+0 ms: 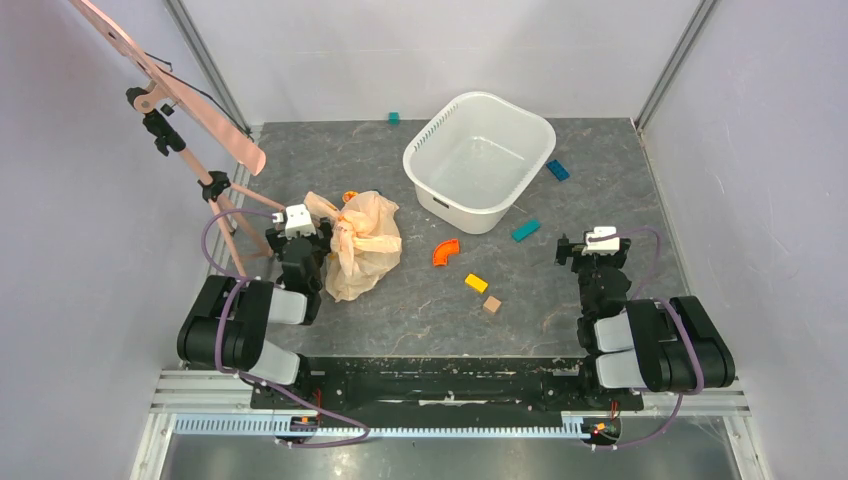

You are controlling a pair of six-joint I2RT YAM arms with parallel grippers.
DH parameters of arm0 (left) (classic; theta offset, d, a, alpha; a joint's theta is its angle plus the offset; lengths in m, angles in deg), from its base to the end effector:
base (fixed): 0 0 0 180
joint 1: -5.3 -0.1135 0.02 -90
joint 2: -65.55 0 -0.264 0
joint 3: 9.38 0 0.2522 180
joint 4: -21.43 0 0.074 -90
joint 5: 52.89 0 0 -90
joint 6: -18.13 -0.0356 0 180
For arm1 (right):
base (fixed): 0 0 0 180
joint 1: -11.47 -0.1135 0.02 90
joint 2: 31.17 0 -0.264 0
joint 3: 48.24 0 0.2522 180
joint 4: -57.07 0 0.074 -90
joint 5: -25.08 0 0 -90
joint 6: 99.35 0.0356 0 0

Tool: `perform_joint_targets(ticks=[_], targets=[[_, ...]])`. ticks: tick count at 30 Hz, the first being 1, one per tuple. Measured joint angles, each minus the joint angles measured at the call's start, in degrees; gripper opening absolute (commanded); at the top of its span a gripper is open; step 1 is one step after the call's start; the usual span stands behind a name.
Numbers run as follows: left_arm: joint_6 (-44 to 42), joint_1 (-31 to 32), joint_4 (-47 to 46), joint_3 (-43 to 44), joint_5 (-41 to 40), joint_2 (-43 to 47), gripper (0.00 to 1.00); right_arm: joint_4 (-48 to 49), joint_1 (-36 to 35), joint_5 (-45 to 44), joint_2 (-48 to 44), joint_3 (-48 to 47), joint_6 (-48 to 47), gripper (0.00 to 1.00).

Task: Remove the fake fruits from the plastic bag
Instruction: Move the plastic bag to the center of the board.

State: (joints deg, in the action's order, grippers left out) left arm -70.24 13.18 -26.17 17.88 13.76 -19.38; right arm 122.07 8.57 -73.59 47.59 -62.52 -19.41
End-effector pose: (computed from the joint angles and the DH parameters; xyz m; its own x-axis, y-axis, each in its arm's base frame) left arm 0.2363 -0.0185 0.1447 -0.1657 -0.0034 -0.9862 -0.2655 0.9632 0.0413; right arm 0.1864 0.0041 0.1458 -0.0086 -0.1733 -0.9848 0.1006 0.9797 -0.1733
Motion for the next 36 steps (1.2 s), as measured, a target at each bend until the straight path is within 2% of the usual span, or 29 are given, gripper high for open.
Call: perform_joint_targets(ticks=[20,26,29,36], targets=[[0.0,0.02,-0.57,-0.2,-0.13,0.09,1.0,0.02,0.0,0.0,0.0,0.0,-0.02,0.98],[-0.2,2.6,0.07,-2.6,-2.58,5.4,1.0,0.02,0.0,0.0,0.0,0.0,-0.02,0.98],[0.11,4.39,5.57,-2.38,-5.38,12.37,1.0,0.0,0.0,-0.02,0.0,0.0,-0.02,0.98],[7.65,7.06,28.09,2.36,-13.51,30.36,1.0,0.02,0.0,0.0,0.0,0.0,-0.02,0.98]])
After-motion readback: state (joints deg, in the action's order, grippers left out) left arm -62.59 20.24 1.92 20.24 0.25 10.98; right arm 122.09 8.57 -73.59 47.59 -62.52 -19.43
